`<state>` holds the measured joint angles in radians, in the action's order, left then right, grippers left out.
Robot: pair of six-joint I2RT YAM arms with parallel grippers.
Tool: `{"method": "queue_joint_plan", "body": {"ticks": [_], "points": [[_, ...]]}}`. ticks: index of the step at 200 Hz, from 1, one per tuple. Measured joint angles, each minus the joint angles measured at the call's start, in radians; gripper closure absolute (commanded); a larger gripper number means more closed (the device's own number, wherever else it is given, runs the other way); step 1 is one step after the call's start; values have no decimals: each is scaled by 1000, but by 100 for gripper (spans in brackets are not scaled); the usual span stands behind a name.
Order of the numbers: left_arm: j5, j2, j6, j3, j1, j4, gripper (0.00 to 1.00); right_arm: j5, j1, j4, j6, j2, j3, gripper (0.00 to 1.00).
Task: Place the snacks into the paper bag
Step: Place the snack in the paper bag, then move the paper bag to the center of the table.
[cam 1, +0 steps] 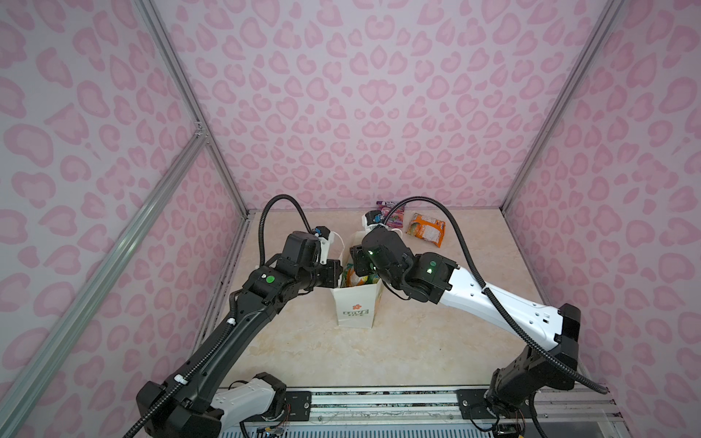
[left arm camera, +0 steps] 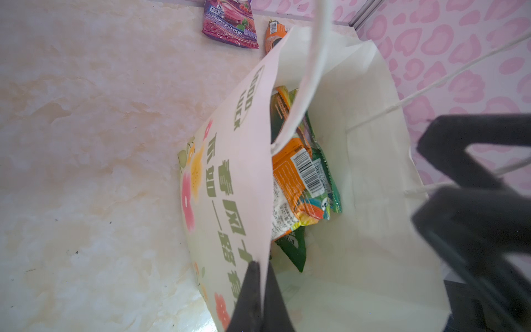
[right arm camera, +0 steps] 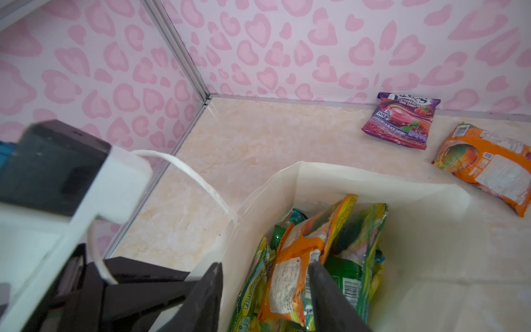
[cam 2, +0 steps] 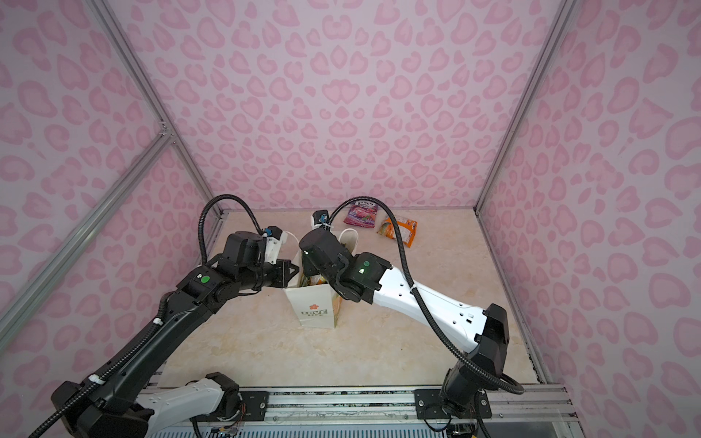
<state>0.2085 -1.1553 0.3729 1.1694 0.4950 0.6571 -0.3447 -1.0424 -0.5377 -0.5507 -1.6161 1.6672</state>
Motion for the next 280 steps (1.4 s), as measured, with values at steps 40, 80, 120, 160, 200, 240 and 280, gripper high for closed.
{"method": "queue_joint_plan", "body": {"ticks": [40, 80, 120, 160, 200, 240, 280], "points": [[-5, 0, 0, 0, 0, 0, 96, -35, 0, -7, 58, 68, 8, 21], [-7, -2, 0, 0, 0, 0, 88, -140, -10, -14, 104, 138, -6, 13], [-4, 6, 1, 0, 0, 0, 65, -186, -8, -36, 109, 126, -48, 12], [-26, 34, 1, 0, 0, 0, 41, -163, 27, -30, 81, 65, -76, 25], [-169, 66, 26, 34, 1, 11, 40, -105, 57, -20, 73, -1, -54, 74], [-281, 6, 49, 148, 1, 72, 43, -66, 60, -7, 83, 41, -72, 100], [-316, -57, 71, 208, 1, 130, 62, 9, 60, 2, 120, 146, -146, 100]]}}
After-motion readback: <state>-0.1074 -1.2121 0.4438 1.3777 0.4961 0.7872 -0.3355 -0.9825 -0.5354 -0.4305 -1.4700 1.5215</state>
